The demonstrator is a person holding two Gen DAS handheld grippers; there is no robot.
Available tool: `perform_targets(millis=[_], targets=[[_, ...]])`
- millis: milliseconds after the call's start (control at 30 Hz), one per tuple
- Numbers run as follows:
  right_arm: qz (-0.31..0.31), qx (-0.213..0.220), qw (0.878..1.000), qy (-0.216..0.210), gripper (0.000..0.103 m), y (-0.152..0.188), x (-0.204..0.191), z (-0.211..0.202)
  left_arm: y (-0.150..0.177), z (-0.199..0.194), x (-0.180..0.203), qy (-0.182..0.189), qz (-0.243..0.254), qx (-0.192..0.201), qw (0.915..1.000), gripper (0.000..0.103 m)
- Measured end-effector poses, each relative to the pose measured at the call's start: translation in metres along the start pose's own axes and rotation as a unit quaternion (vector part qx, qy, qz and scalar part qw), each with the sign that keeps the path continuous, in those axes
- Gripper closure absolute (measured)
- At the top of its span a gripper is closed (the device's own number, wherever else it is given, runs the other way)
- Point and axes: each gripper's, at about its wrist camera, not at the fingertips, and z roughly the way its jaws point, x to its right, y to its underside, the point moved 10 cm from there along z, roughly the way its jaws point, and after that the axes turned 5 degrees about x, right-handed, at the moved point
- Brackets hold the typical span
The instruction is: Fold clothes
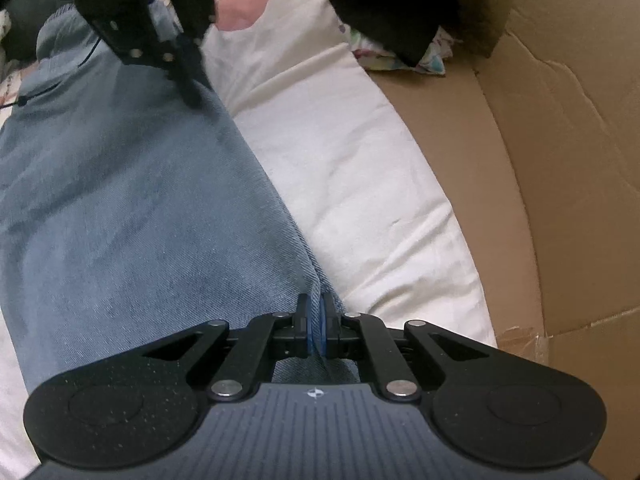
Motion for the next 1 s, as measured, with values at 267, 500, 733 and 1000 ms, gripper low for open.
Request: perform_targets(millis=[267, 500, 733, 1000], targets=[[0.039, 0.002, 0.999, 0.004, 0.101, -0.001, 0.003, -0.002, 0.031, -0.024, -0.011, -0.039, 0.010, -0.018, 0.9990, 0.099], [0.062, -0.009, 0.998, 0.020, 0.101, -0.003, 0.005, -0.003, 0.028, -0.026, -0.019, -0.050, 0.000, -0.013, 0.9987, 0.096], [0.080, 0.004, 0.996, 0.044, 0.082, 0.005, 0.011, -0.018, 0.040, -0.052, -0.036, -0.111, -0.032, -0.004, 0.9933, 0.079], [0.099, 0.009, 0.990, 0.097, 0.075, 0.049, 0.029, -0.056, 0.075, -0.092, -0.043, -0.183, -0.136, 0.056, 0.9719, 0.079]])
